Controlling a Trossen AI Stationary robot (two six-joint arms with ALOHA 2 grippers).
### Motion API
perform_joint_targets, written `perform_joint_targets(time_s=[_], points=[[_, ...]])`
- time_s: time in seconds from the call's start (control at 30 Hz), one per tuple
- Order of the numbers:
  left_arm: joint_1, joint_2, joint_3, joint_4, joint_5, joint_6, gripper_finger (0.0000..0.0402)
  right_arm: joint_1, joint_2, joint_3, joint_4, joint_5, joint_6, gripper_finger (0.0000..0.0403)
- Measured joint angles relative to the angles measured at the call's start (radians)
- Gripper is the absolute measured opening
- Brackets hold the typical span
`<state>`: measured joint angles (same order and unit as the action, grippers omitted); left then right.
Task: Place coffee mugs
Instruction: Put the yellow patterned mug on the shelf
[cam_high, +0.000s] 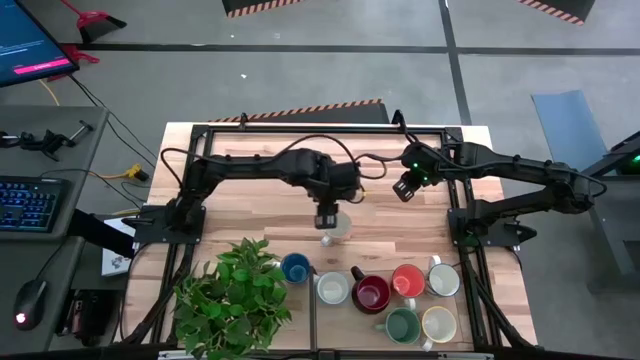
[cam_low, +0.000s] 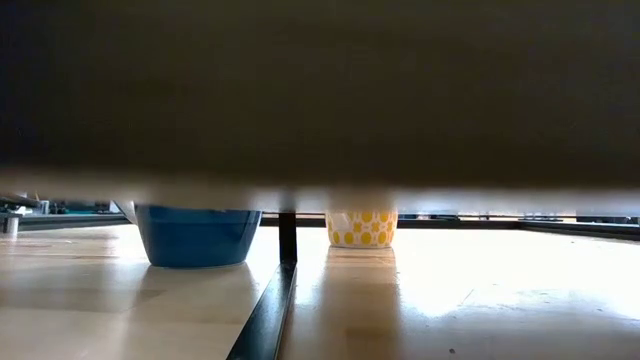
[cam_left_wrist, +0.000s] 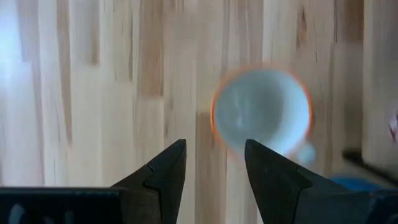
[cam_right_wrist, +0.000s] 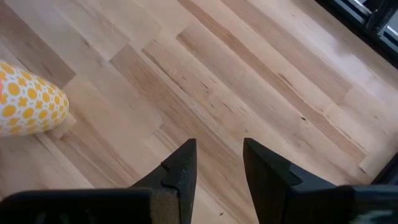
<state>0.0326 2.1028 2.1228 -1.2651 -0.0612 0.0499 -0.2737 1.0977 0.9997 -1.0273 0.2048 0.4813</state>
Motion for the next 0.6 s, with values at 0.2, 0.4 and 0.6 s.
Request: perform_joint_targets(time_s=[0.2, 0.4, 0.6], points=[[0.000, -0.013, 0.019, -0.300, -0.003, -0.017, 0.0154, 0.000, 0.000, 0.000, 0.054, -0.024, -0.034, 0.0110], [-0.008, -0.058, -0.048, -0.311, 0.029, -0.040, 0.0154, 0.009, 0.001, 0.000, 0.174, -0.138, -0.089, 0.0110], [-0.015, -0.202, -0.261, -0.304, 0.026, -0.055, 0.0154, 0.079, 0.001, 0.000, 0.180, -0.055, -0.061, 0.0110]])
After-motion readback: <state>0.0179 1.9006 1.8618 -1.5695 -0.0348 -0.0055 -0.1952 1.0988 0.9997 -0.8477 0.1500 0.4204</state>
